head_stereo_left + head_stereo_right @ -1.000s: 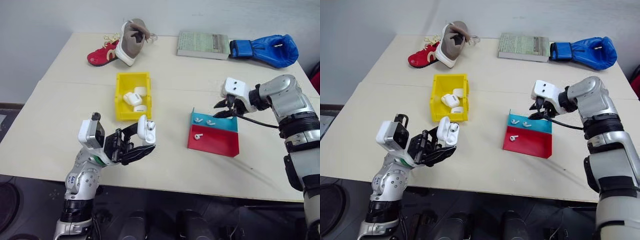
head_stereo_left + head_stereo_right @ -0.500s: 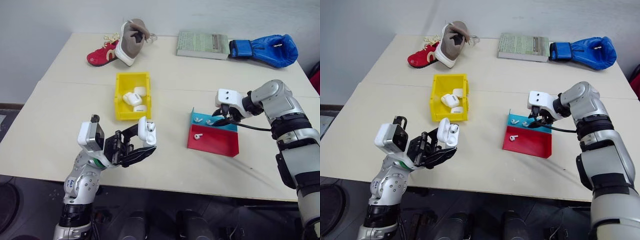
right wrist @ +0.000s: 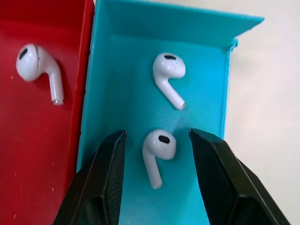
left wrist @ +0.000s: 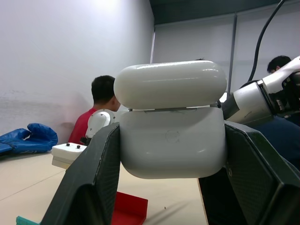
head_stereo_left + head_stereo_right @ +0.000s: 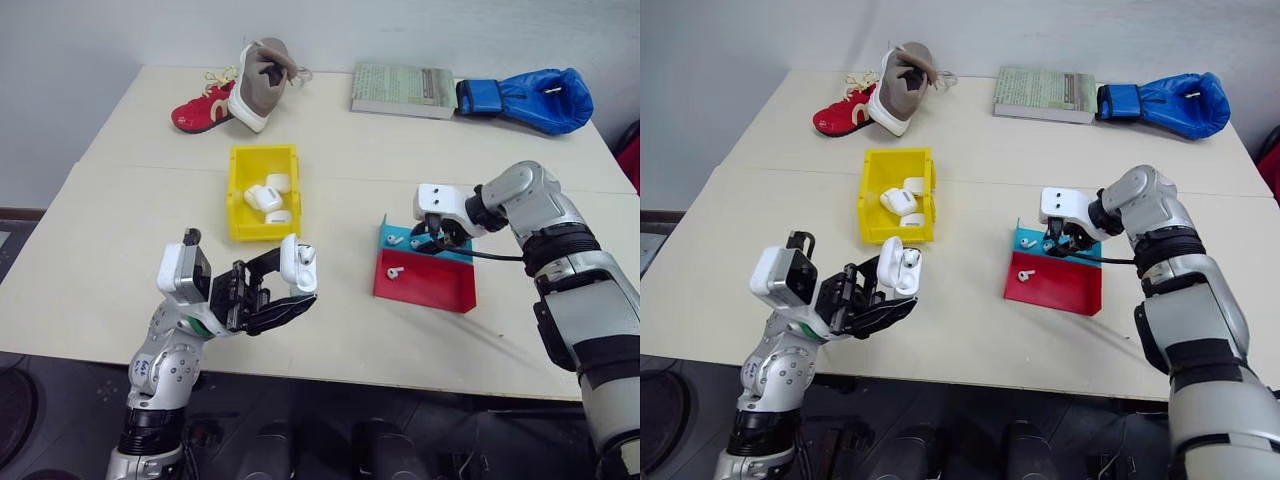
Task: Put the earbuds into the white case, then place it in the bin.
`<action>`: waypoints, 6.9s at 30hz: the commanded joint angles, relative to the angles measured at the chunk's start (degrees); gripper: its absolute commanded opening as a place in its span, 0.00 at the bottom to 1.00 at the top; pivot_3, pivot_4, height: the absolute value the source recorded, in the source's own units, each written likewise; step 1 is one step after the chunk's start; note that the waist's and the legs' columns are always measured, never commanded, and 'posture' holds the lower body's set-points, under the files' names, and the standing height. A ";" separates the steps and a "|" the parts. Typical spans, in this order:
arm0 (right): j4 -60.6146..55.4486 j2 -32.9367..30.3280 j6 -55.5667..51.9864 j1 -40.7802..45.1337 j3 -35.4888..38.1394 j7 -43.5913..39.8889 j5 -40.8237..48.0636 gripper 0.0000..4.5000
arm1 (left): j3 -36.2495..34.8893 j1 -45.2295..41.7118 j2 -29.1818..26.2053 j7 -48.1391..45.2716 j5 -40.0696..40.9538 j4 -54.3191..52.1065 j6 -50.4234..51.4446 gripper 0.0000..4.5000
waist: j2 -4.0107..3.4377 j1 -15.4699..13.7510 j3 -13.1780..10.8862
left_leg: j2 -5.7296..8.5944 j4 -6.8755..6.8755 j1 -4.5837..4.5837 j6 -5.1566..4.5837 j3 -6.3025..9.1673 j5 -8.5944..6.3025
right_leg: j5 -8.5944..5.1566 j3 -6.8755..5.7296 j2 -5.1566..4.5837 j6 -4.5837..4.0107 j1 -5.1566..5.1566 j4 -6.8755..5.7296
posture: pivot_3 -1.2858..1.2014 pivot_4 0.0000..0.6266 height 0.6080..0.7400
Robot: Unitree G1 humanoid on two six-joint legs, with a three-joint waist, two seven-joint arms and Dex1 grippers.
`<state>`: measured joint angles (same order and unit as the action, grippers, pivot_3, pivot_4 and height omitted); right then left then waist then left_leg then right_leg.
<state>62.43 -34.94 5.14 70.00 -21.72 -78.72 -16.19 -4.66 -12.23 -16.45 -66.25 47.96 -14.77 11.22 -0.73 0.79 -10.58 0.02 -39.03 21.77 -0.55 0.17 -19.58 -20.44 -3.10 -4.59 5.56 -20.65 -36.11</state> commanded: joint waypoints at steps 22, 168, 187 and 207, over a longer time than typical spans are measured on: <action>0.38 0.28 2.34 0.29 0.41 -0.36 -0.99 0.48 | -1.13 -0.56 -0.38 0.49 0.10 -1.27 -0.75 0.62 | 0.00 0.83 0.00 | 0.00 -0.04 0.00 0.01 0.01 0.00 | 0.00 0.00 0.00 0.00 -0.02 -0.11 | 0.52 0.24 1.00; -95.16 -9.91 -41.82 -47.65 24.29 30.04 61.42 0.01 | 17.16 -19.30 -6.86 -1.18 -30.31 14.56 -5.56 0.62 | 0.07 -1.69 -0.10 | 0.13 -0.08 0.28 -0.07 0.26 0.11 | 0.09 0.03 0.05 0.17 -0.09 0.14 | 0.52 0.24 1.00; -93.82 -11.21 -33.90 -73.24 42.66 20.49 61.29 0.01 | 5.80 -14.75 -7.39 4.96 -20.73 10.09 -0.80 0.62 | 0.11 -2.26 -0.10 | 0.26 -0.05 0.54 -0.11 0.73 0.12 | 0.10 -0.34 -0.04 0.18 -0.09 0.05 | 0.52 0.24 1.00; -102.06 10.96 -8.22 -83.34 45.31 33.38 49.95 0.99 | -4.59 -38.73 -6.75 33.82 -33.21 44.91 -7.66 0.62 | 0.15 -2.13 -0.05 | 0.39 -0.08 0.29 0.10 0.54 0.32 | 0.11 -0.12 0.14 0.21 -0.24 -0.46 | 0.52 0.24 1.00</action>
<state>-39.04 -23.23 -4.71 -13.60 24.22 -45.44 34.47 -9.60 -48.47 -22.92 -31.94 15.75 27.73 6.27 -0.58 -1.34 -10.64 0.41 -39.11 22.08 -0.45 0.69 -19.26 -20.32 -3.21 -4.45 5.77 -20.95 -36.63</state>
